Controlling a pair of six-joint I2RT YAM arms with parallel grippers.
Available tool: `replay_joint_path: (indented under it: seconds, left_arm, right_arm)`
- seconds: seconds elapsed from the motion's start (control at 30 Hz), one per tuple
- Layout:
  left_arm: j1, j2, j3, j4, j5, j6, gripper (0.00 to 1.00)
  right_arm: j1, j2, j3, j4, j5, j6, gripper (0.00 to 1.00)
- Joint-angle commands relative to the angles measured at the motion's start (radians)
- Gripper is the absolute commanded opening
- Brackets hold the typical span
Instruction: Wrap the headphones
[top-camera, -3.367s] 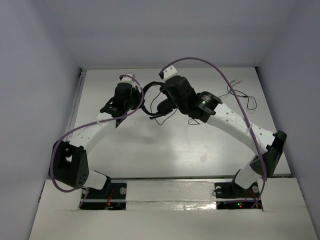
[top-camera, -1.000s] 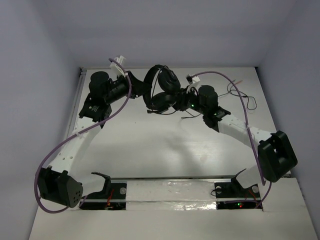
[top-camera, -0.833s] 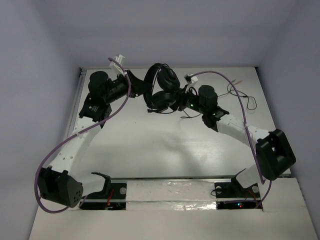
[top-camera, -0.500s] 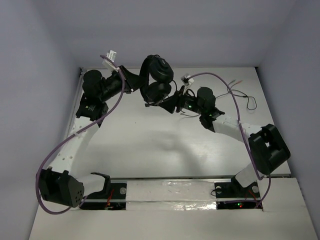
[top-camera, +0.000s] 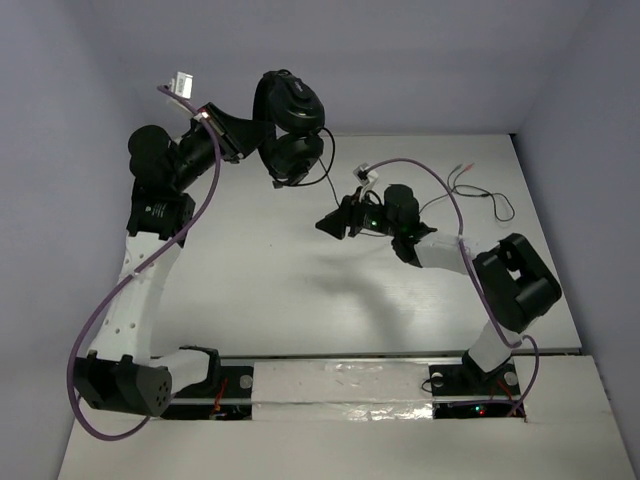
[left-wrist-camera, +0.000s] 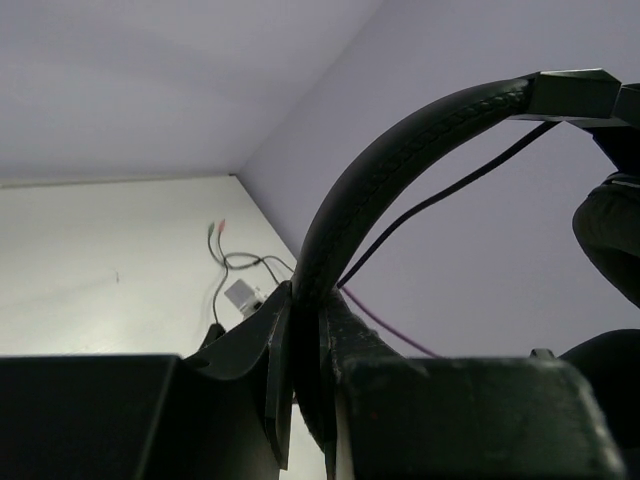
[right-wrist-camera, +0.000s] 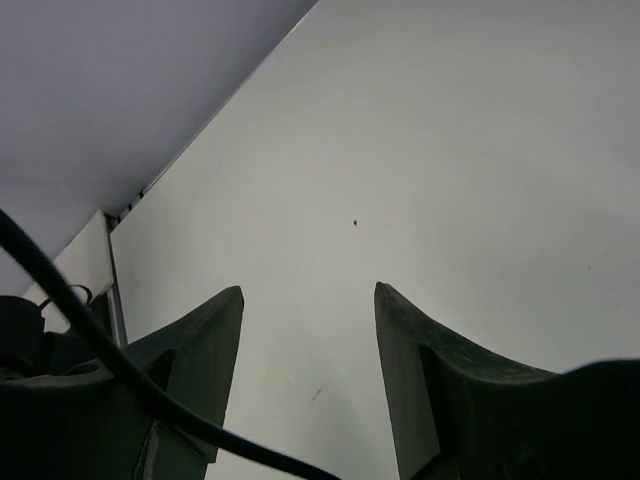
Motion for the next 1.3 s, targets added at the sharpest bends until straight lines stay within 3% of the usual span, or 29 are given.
replay_joint_path:
  seconds: [0.0,0.4,0.7,0.77,0.87,0.93,1.1,1.27]
  left_arm:
    - [0.022,-0.052,0.075,0.062,0.002,-0.046,0.00]
    - [0.063,-0.049,0.182,0.021,0.010,-0.058,0.00]
    - [0.073,-0.035,0.212,-0.048,-0.111,0.014,0.00]
    - [0.073,-0.038,0.198,-0.066,-0.159,0.047,0.00]
    - [0.073,-0.040,0.146,-0.057,-0.219,0.049,0.00]
    - [0.073,-0.029,0.117,-0.048,-0.250,0.048,0.00]
    - [0.073,-0.018,0.080,-0.077,-0.429,0.095,0.00]
    - [0.073,-0.003,0.014,-0.097,-0.592,0.155,0.00]
  right_arm:
    - [-0.004,0.030,0.011,0.086,-0.014,-0.010,0.61]
    - [-0.004,0.131,0.046,0.062,-0.005,-0.035,0.61]
    - [-0.004,0.133,0.013,0.034,0.108,-0.008,0.60]
    - [-0.004,0.113,-0.019,0.039,0.130,0.014,0.50]
    - [-0.004,0.079,-0.047,0.030,0.144,0.039,0.14]
    - [-0.004,0.056,-0.049,-0.053,0.159,0.032,0.00]
    - [0.042,-0.079,-0.069,-0.228,0.207,0.007,0.00]
    - [0.177,-0.177,0.013,-0.550,0.403,-0.086,0.00]
